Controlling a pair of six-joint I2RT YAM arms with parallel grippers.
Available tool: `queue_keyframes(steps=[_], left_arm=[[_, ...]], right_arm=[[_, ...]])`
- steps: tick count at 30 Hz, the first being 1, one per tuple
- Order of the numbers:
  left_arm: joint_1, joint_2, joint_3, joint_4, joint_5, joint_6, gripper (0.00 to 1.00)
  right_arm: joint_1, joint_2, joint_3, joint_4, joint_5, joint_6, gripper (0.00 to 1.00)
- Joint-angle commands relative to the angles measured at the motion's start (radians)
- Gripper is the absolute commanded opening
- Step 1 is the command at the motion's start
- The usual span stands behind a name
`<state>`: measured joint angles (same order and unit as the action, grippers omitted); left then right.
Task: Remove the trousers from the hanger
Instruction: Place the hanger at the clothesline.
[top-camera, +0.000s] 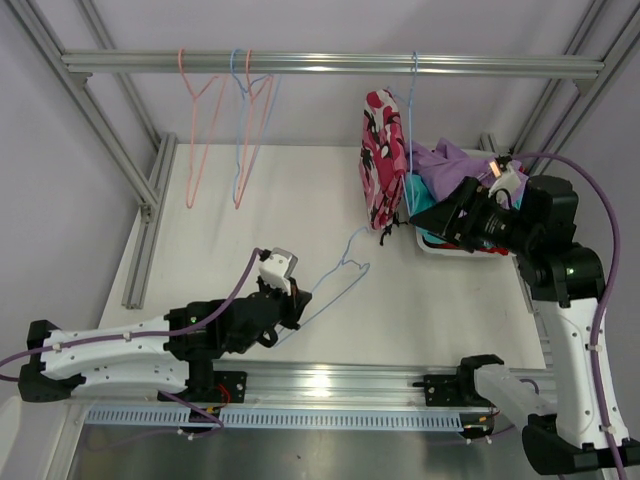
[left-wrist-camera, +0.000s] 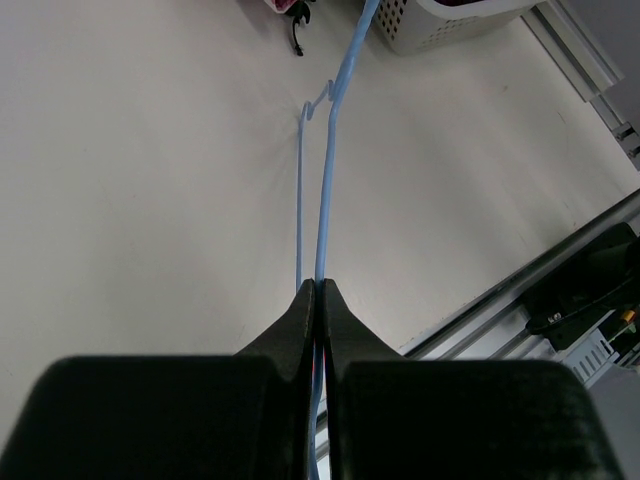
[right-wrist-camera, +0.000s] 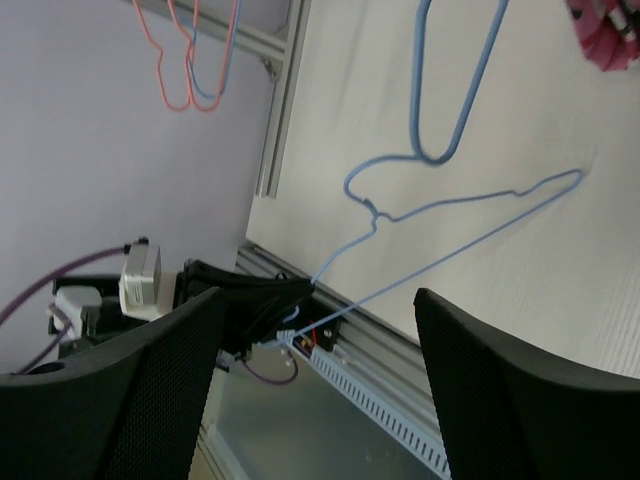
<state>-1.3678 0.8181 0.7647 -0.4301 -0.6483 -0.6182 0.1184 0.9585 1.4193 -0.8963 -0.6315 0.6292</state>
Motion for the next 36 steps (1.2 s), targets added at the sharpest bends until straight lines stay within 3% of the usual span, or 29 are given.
queue_keyframes(steps=[1, 5, 8, 12, 21, 27, 36], left_arm=[[-0.007, -0.005, 0.022, 0.051, -0.036, 0.015, 0.01], [-0.007, 0.009, 0.038, 0.054, -0.037, 0.023, 0.01], [-0.007, 0.006, 0.035, 0.057, -0.036, 0.018, 0.00], [-0.007, 0.003, 0.030, 0.056, -0.047, 0.020, 0.00], [-0.007, -0.002, 0.021, 0.062, -0.051, 0.028, 0.01], [-0.007, -0.013, 0.008, 0.065, -0.056, 0.028, 0.01], [-0.007, -0.040, -0.011, 0.068, -0.065, 0.026, 0.00]], right_arm=[[0.078, -0.058, -0.072, 0.078, 0.022, 0.042, 0.80], [0.245, 0.038, -0.031, 0.102, 0.198, -0.003, 0.80], [0.354, 0.138, 0.064, 0.089, 0.251, -0.033, 0.80], [0.486, 0.186, 0.063, 0.093, 0.358, -0.023, 0.81], [0.705, 0.013, -0.345, 0.356, 0.547, 0.154, 0.81], [0.871, -0.023, -0.493, 0.520, 0.737, 0.262, 0.81], [0.902, -0.053, -0.672, 0.809, 0.811, 0.406, 0.80]])
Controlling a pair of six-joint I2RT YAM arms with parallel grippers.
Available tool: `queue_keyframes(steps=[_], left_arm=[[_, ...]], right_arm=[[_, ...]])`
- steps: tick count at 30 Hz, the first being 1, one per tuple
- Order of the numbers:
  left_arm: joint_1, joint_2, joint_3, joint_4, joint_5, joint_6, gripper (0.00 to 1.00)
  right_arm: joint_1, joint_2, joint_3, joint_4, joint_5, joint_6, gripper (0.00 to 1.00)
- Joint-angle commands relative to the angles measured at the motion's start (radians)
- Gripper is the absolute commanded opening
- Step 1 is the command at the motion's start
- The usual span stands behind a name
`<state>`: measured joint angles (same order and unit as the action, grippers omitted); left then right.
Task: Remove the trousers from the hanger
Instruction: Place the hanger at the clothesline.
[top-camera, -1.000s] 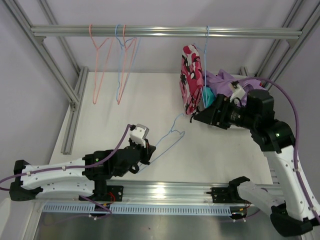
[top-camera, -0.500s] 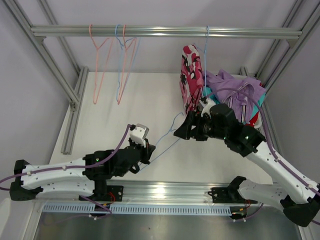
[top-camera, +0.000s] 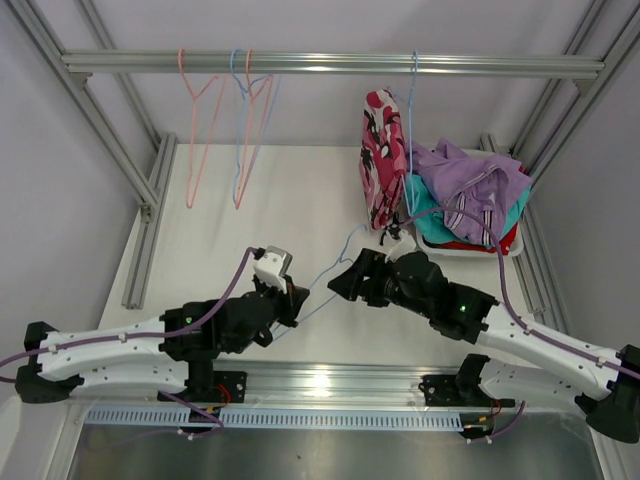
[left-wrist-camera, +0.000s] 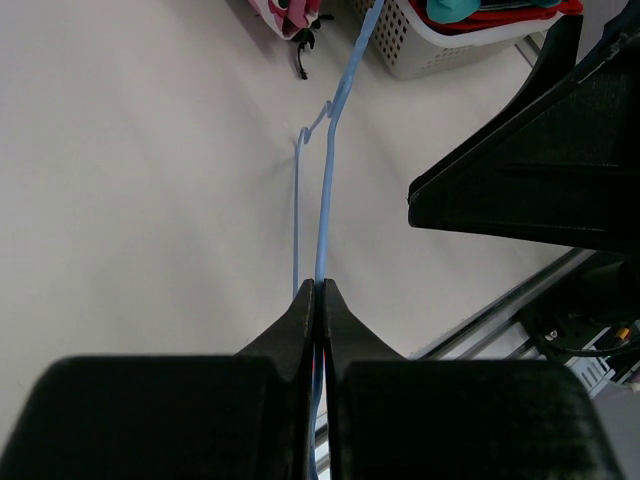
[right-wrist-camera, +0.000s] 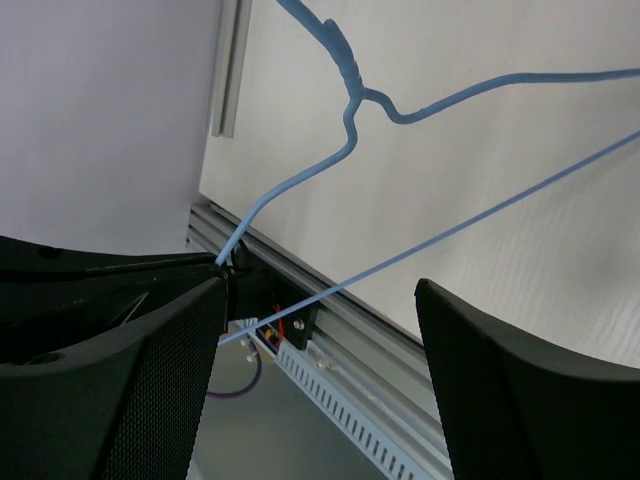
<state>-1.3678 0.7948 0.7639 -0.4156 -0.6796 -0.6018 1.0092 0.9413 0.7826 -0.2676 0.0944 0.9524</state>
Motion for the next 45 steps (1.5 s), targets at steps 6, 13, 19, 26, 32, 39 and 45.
queue_keyframes(steps=[6, 13, 19, 26, 32, 39, 45], left_arm=[[-0.007, -0.016, -0.020, 0.064, -0.029, 0.011, 0.00], [-0.007, -0.012, -0.029, 0.072, -0.029, 0.011, 0.00], [-0.007, -0.019, -0.026, 0.067, -0.026, 0.016, 0.00], [-0.007, -0.020, -0.032, 0.066, -0.021, 0.010, 0.00], [-0.007, -0.016, -0.037, 0.075, -0.020, 0.011, 0.01], [-0.007, -0.016, -0.043, 0.093, -0.017, 0.016, 0.00], [-0.007, -0.009, -0.049, 0.104, -0.008, 0.019, 0.01]], right_arm=[[0.017, -0.035, -0.100, 0.359, 0.117, 0.184, 0.77], [0.057, 0.071, -0.079, 0.438, 0.139, 0.229, 0.73], [0.075, 0.119, -0.100, 0.482, 0.156, 0.256, 0.63], [0.077, 0.142, -0.094, 0.496, 0.157, 0.269, 0.38], [0.086, 0.165, -0.085, 0.502, 0.157, 0.276, 0.33], [0.097, 0.191, -0.097, 0.527, 0.154, 0.292, 0.24], [0.100, 0.197, -0.092, 0.531, 0.149, 0.298, 0.09]])
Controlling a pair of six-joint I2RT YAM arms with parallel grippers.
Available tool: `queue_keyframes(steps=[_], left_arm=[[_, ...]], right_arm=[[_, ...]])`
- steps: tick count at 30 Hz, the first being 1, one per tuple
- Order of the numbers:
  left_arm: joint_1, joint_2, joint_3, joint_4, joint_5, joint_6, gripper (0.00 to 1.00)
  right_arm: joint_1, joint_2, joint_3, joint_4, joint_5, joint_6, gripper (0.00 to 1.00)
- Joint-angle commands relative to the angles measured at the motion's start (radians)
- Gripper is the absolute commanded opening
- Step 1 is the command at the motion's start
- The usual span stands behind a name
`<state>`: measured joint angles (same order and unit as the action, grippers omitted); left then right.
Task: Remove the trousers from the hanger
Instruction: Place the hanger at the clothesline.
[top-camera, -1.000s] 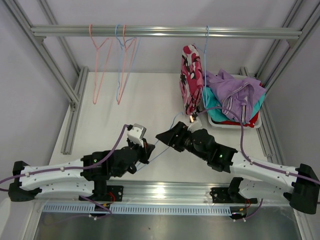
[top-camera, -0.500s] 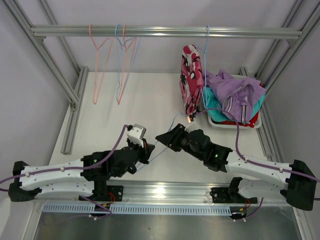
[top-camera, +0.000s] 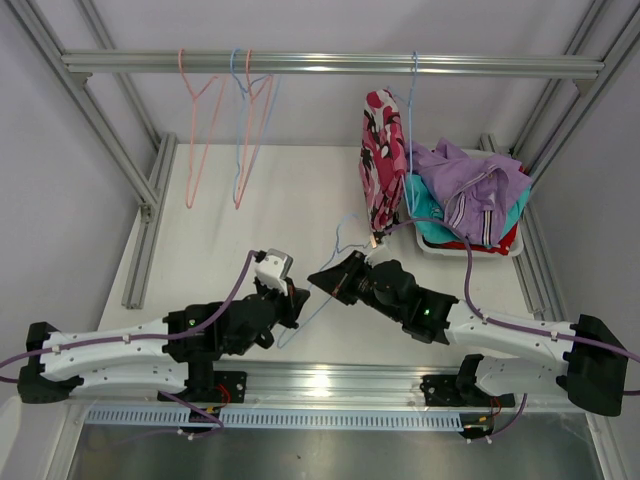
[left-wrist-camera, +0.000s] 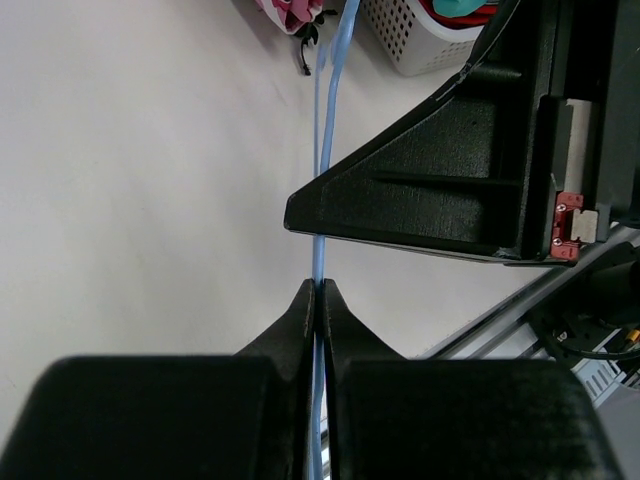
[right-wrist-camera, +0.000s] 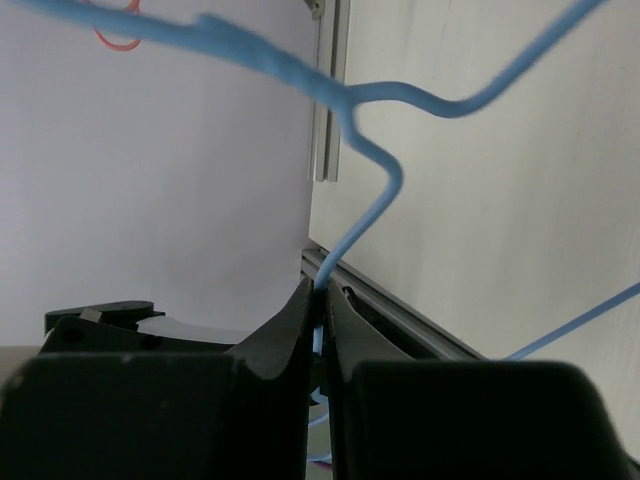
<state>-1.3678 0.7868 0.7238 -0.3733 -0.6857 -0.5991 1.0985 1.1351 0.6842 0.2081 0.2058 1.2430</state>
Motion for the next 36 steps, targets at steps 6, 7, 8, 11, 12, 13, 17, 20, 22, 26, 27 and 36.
queue_keyframes(steps=[6, 7, 8, 11, 12, 13, 17, 20, 22, 26, 27, 36], left_arm=[[-0.007, -0.004, -0.014, 0.068, 0.005, 0.016, 0.01], [-0.007, -0.008, -0.014, 0.066, 0.006, 0.018, 0.01], [-0.007, -0.011, -0.015, 0.068, 0.006, 0.018, 0.00], [-0.007, -0.020, -0.015, 0.068, 0.009, 0.018, 0.01], [-0.007, -0.024, -0.020, 0.070, 0.014, 0.019, 0.01], [-0.007, -0.027, -0.023, 0.071, 0.017, 0.019, 0.01], [-0.007, -0.069, -0.034, 0.097, 0.069, 0.073, 0.15], [-0.005, -0.096, -0.026, 0.099, 0.172, 0.125, 0.28], [-0.005, -0.123, -0.009, 0.083, 0.256, 0.137, 0.43], [-0.005, -0.158, 0.023, 0.019, 0.327, 0.145, 0.72], [-0.005, -0.165, 0.035, -0.007, 0.334, 0.148, 0.74], [-0.004, -0.319, 0.036, 0.008, 0.564, 0.147, 0.90]], right_arm=[[0.014, 0.003, 0.008, 0.042, 0.038, 0.019, 0.00], [0.012, 0.002, 0.006, 0.042, 0.035, 0.019, 0.00], [0.012, 0.000, 0.008, 0.042, 0.034, 0.018, 0.00], [0.012, -0.001, 0.040, 0.013, 0.024, -0.008, 0.00], [0.014, -0.005, 0.052, -0.002, 0.024, -0.022, 0.00], [0.014, -0.008, 0.067, -0.022, 0.021, -0.028, 0.00], [0.014, -0.034, 0.081, -0.041, 0.004, -0.056, 0.00], [0.012, -0.060, 0.104, -0.093, -0.006, -0.092, 0.00], [0.012, -0.086, 0.104, -0.113, -0.019, -0.105, 0.00], [0.011, -0.132, 0.101, -0.147, -0.017, -0.131, 0.00], [0.011, -0.141, 0.101, -0.156, -0.017, -0.135, 0.00], [0.000, -0.202, 0.117, -0.205, -0.123, -0.194, 0.00]])
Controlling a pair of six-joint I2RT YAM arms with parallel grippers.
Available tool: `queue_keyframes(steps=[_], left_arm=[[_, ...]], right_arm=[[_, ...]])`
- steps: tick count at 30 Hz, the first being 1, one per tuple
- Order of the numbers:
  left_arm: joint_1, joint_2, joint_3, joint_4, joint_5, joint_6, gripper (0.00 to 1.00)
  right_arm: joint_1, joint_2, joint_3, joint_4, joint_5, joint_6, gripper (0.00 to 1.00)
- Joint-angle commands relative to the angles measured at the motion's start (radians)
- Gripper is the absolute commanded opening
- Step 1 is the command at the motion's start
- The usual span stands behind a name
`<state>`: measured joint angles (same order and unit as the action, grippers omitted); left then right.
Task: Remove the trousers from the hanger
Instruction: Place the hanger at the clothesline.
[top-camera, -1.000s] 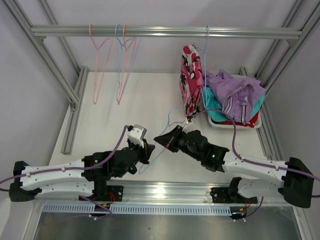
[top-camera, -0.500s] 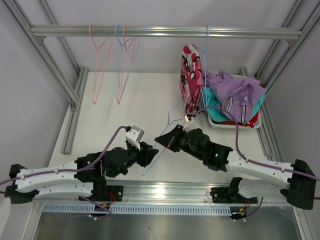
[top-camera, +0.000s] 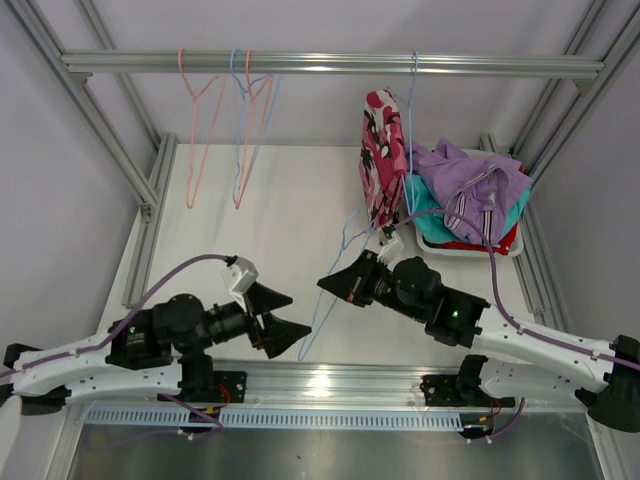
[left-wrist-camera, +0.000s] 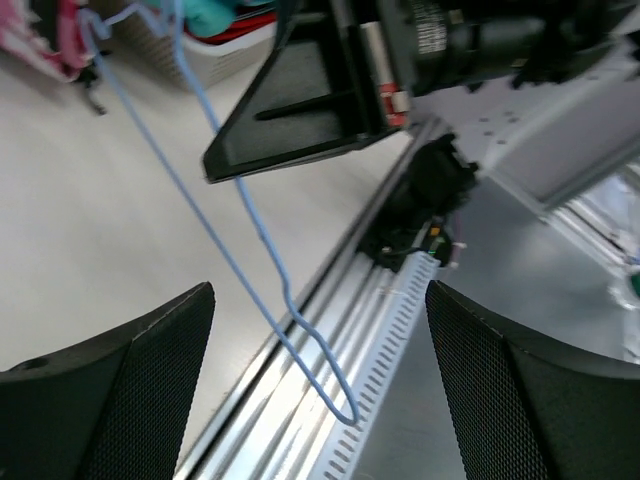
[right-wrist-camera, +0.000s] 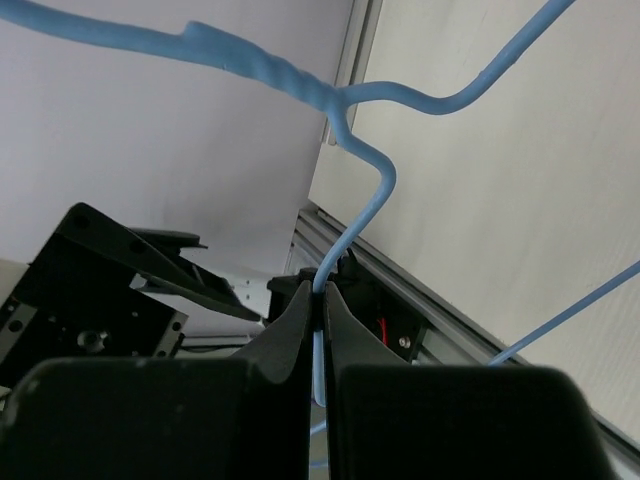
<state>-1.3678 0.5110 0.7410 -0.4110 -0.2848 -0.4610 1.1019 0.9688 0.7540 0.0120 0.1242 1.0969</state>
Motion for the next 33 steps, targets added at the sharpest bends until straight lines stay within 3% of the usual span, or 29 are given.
queue_keyframes(steps=[1, 4, 9, 16, 27, 30, 31, 33], left_arm=[[-0.004, -0.052, 0.006, 0.092, 0.200, -0.008, 0.90], [-0.004, -0.071, -0.023, 0.173, 0.335, -0.040, 0.91], [-0.004, -0.016, -0.029, 0.261, 0.427, -0.085, 0.91], [-0.004, 0.001, -0.095, 0.297, 0.430, -0.143, 0.90], [0.018, -0.020, -0.153, 0.238, 0.250, -0.200, 0.89], [0.035, -0.012, -0.178, 0.285, 0.263, -0.220, 0.82], [0.041, -0.011, -0.184, 0.297, 0.268, -0.226, 0.75], [0.056, -0.002, -0.210, 0.350, 0.277, -0.248, 0.68]], right_arm=[[-0.004, -0.042, 0.048, -0.007, -0.070, -0.054, 0.00], [-0.004, -0.061, 0.060, -0.044, -0.112, -0.078, 0.00], [-0.001, -0.073, 0.097, -0.047, -0.207, -0.118, 0.00], [0.000, -0.073, 0.139, -0.057, -0.270, -0.169, 0.00], [0.013, -0.087, 0.130, -0.043, -0.274, -0.186, 0.00], [0.015, -0.088, 0.119, -0.030, -0.275, -0.183, 0.00], [0.015, -0.087, 0.114, -0.024, -0.275, -0.181, 0.00], [0.016, -0.087, 0.102, -0.020, -0.279, -0.178, 0.00]])
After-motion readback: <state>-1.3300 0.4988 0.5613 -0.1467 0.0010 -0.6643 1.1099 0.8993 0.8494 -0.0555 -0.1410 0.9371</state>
